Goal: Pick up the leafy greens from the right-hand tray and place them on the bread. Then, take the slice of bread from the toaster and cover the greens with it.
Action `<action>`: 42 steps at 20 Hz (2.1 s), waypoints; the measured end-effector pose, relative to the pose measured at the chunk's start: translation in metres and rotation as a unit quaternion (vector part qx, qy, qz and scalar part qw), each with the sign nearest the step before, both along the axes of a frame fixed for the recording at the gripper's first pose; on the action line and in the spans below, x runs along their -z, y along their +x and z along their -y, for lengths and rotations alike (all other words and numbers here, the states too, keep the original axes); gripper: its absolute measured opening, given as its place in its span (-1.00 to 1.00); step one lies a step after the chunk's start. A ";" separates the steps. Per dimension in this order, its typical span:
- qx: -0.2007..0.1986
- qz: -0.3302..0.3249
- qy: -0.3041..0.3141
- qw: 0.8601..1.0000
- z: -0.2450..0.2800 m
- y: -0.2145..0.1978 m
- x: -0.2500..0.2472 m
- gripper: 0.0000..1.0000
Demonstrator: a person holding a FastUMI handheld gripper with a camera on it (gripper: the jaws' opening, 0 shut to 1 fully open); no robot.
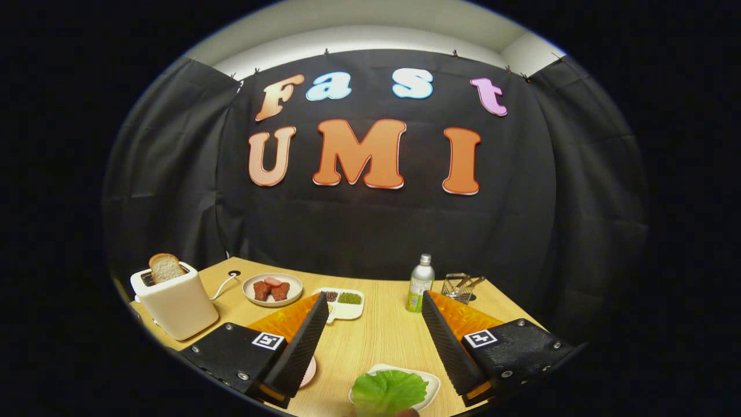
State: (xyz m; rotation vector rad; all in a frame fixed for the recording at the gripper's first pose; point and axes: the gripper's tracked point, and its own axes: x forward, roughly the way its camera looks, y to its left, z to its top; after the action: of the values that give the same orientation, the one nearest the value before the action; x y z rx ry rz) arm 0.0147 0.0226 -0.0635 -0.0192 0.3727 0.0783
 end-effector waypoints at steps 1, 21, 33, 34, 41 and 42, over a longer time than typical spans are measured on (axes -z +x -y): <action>0.002 -0.025 0.003 1.000 0.001 0.000 0.009 0.94; -0.004 -0.356 0.011 0.934 0.017 -0.055 0.159 0.95; -0.012 -0.452 -0.015 0.892 0.025 -0.078 0.216 0.90; -0.005 -0.458 -0.017 0.889 0.026 -0.080 0.219 0.91; 0.015 -0.453 -0.030 0.891 0.032 -0.075 0.220 0.69; 0.020 -0.455 -0.027 0.890 0.035 -0.075 0.221 0.63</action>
State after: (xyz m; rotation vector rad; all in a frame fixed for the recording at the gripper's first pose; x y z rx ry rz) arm -0.0608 -0.0120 -0.2847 -0.0293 1.3193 0.0302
